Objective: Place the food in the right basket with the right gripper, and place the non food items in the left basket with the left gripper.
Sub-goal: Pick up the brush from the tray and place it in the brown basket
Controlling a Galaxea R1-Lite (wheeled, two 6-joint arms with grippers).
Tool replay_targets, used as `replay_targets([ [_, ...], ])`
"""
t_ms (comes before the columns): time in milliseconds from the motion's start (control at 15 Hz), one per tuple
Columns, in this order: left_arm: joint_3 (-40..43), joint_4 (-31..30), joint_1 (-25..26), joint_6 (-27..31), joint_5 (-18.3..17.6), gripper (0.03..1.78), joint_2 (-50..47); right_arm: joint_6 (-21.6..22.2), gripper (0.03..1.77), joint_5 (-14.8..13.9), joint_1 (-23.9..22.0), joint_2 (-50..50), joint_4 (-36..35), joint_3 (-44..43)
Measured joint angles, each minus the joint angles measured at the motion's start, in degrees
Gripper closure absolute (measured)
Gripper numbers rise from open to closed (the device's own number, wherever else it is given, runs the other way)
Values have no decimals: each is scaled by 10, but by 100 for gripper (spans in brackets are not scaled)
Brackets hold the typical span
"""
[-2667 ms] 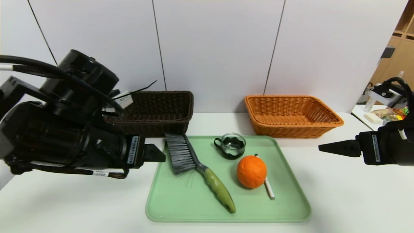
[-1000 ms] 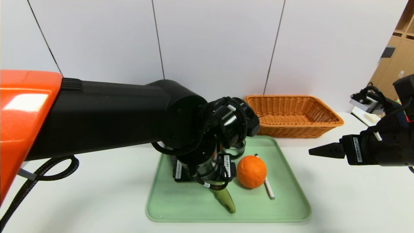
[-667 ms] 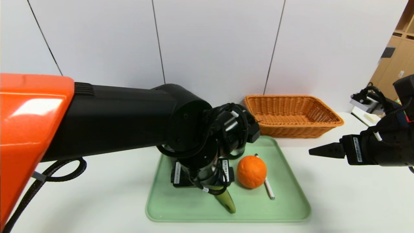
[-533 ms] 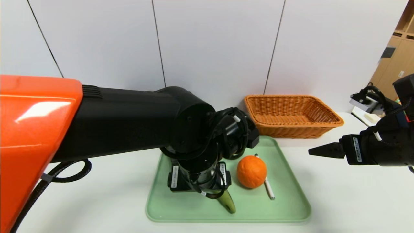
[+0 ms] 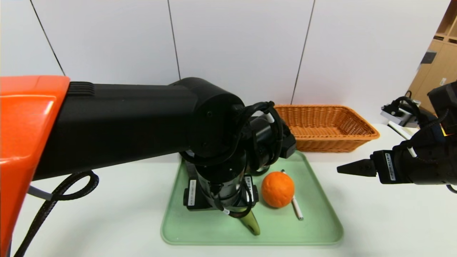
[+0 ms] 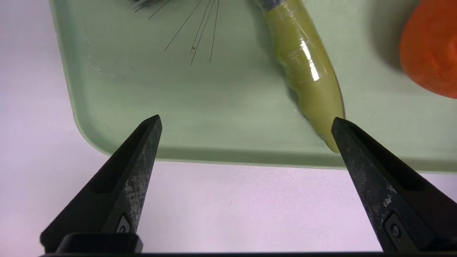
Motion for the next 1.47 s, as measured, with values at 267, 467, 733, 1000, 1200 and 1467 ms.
replay_targets([
  [267,-6,2,-7,-3,-2,12,2,0,10,0,0,0,-1,0],
  [467,-7,0,-16,-33,0,12,2,-1,10,1,1,2,-1,0],
  [733,-12,-1,-21,-89,1,12,7,-1,10,1,1,5,-1,0],
  [1000,-39,-3,-21,-127,21,12,33,-1,10,1,5,10,-1,0],
  [1200,-43,-11,-15,-128,34,12,53,0,10,1,8,10,-1,0],
  [1467,-44,-11,7,-127,56,12,70,0,10,1,11,11,0,2],
])
